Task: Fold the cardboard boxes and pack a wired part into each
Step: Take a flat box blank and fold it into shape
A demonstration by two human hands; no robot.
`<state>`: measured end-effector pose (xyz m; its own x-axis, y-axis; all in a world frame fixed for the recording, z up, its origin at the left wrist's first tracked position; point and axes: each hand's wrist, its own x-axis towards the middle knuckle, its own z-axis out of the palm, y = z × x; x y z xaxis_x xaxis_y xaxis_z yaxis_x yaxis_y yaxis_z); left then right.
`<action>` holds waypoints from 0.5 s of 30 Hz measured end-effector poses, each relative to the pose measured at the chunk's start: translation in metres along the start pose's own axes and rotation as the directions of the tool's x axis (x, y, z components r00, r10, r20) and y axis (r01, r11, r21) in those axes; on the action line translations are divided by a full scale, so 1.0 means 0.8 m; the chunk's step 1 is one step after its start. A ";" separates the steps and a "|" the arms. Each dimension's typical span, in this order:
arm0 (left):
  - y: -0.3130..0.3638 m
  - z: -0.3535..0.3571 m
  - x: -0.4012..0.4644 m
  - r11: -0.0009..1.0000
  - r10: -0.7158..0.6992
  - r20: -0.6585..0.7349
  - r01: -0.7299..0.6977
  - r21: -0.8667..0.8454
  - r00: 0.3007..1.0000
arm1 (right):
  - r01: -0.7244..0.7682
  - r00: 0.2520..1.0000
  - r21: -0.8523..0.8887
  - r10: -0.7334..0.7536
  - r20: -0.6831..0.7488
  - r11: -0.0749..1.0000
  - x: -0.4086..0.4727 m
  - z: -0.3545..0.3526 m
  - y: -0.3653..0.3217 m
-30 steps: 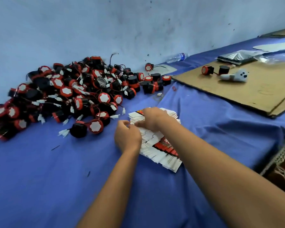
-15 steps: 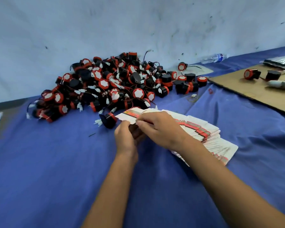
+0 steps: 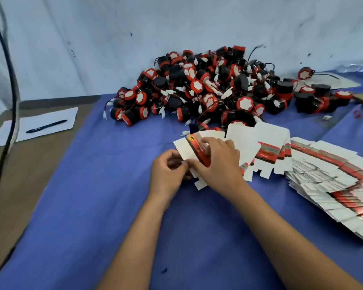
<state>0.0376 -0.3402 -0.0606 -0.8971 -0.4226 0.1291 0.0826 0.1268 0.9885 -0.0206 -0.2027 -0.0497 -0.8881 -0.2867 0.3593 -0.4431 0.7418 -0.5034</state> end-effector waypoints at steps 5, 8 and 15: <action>-0.006 0.035 0.004 0.995 0.019 0.097 -0.028 0.093 0.995 | -0.181 0.982 -0.186 0.166 -0.090 0.966 -0.003 -0.015 0.032; -0.002 0.088 0.009 0.984 0.006 0.138 -0.031 0.177 0.990 | -0.387 0.921 -0.290 0.349 -0.174 0.875 -0.003 -0.043 0.061; 0.009 0.151 0.018 0.988 -0.114 0.144 0.097 0.122 0.983 | -0.566 0.823 -0.327 0.539 -0.178 0.757 0.003 -0.089 0.102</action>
<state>-0.0273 -0.2371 -0.0609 -0.9538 -0.3003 0.0024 -0.0585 0.1935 0.9794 -0.0500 -0.0995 -0.0337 -0.9484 0.2713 0.1642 0.2072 0.9220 -0.3270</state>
